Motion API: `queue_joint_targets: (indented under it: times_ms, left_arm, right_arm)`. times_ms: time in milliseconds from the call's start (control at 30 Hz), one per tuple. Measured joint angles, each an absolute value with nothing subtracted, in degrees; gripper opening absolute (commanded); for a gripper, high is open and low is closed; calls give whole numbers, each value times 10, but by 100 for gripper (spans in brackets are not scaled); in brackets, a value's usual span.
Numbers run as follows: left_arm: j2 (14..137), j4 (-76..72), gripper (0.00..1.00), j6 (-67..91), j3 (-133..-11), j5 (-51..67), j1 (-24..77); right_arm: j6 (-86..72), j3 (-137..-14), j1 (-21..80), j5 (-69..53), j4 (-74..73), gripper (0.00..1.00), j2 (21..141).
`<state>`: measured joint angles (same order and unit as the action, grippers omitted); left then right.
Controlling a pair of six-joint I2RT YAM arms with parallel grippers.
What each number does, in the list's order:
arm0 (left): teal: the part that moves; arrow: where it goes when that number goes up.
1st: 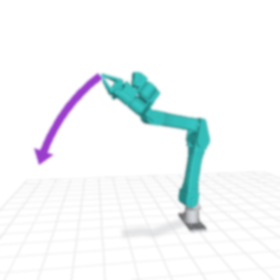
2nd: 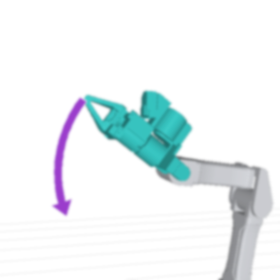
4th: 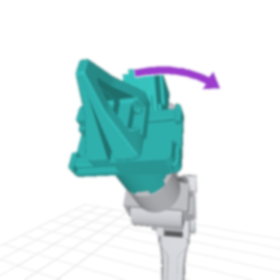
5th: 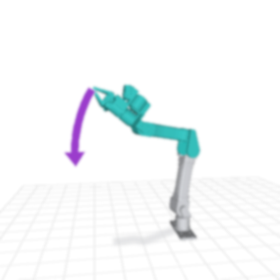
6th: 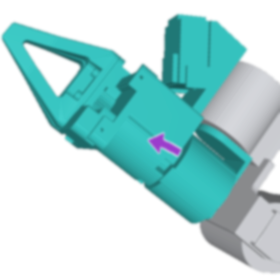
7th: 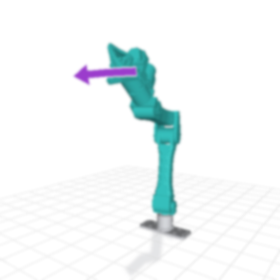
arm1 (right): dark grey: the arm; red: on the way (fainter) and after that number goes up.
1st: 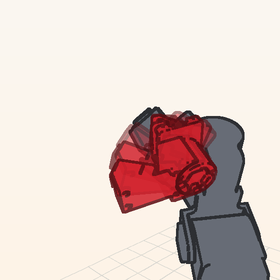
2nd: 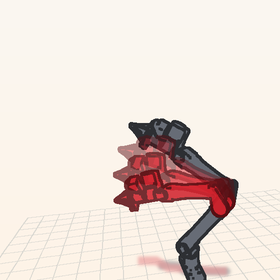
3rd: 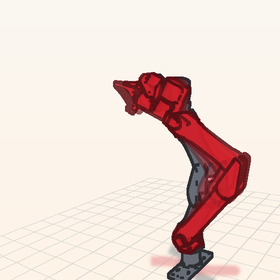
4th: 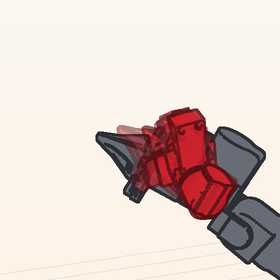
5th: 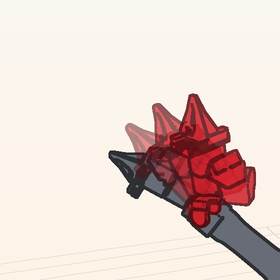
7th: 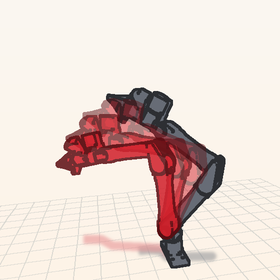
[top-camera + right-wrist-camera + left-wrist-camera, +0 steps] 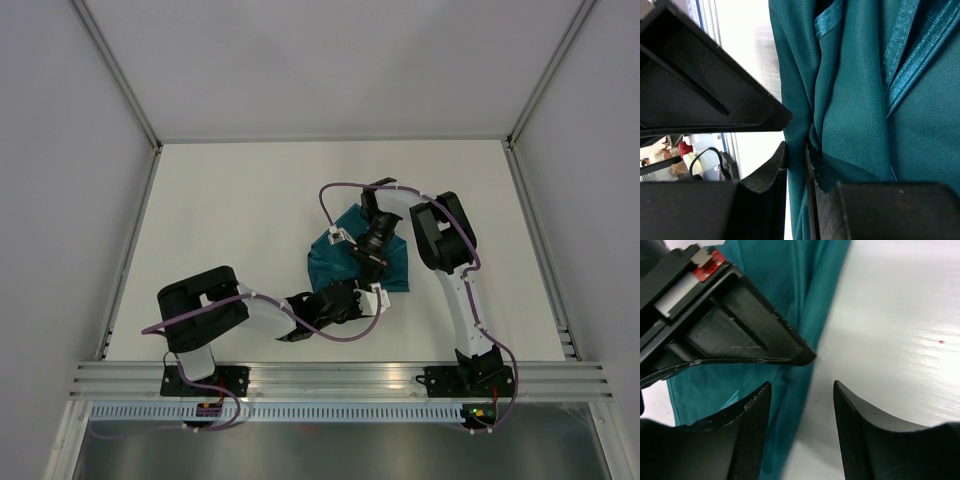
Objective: Fold the napkin, place the utensils inside, and roll it up
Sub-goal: Roll the napkin with the utensil
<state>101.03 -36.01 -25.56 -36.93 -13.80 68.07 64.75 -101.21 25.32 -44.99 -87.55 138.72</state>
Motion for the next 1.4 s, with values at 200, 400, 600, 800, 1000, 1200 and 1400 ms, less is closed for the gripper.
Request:
queue_joint_targets:
  times_ms: [200,400,600,800,1000,1200,1400]
  left_arm:
    - [1015,-370,54,-256,-370,-133,651]
    - [1026,-360,42,-256,-381,-116,647]
    - [1034,-329,9,-256,-399,-89,646]
    - [1034,-299,2,-251,-416,-38,624]
    - [1034,-290,2,-210,-425,48,575]
    - [1034,-290,2,-158,-425,146,522]
    - [1045,-290,2,-98,-430,240,474]
  right_arm:
    - [647,-1013,253,-450,-876,14,1387]
    - [647,-1014,253,-450,-877,14,1388]
    - [645,-1020,253,-450,-882,15,1393]
    - [634,-1021,247,-452,-885,41,1392]
    - [600,-1010,229,-464,-831,52,1346]
    - [531,-980,166,-485,-706,54,1248]
    - [473,-867,66,-495,-548,54,1111]
